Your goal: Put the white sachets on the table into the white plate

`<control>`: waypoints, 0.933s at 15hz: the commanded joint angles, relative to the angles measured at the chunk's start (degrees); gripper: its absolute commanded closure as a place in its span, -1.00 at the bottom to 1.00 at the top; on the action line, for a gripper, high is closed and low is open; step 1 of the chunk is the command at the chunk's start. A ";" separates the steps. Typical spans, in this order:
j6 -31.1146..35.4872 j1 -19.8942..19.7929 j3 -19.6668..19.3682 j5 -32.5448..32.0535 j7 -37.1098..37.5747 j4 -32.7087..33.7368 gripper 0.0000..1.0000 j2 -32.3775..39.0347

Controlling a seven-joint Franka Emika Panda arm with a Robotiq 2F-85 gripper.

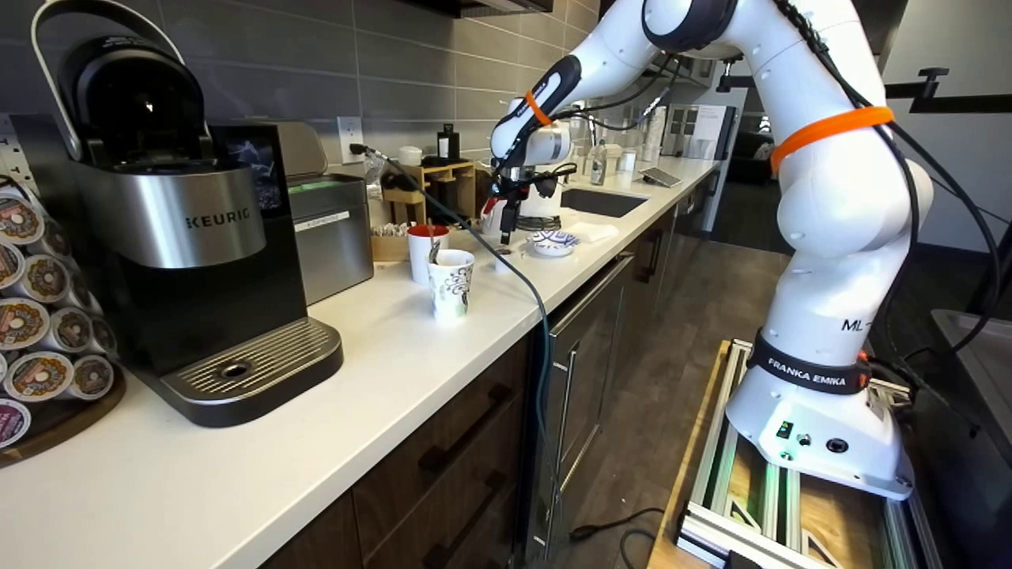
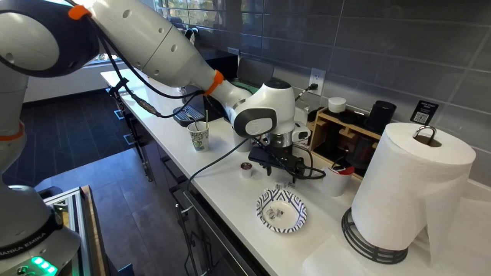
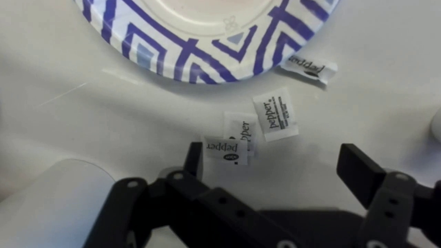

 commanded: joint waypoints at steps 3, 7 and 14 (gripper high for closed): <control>-3.01 -0.56 0.46 -1.58 -3.04 8.55 -1.00 7.11; -7.76 -2.00 1.07 -2.87 -9.86 13.76 -1.00 9.98; -8.48 -6.27 4.44 1.39 -27.53 11.25 -1.00 6.71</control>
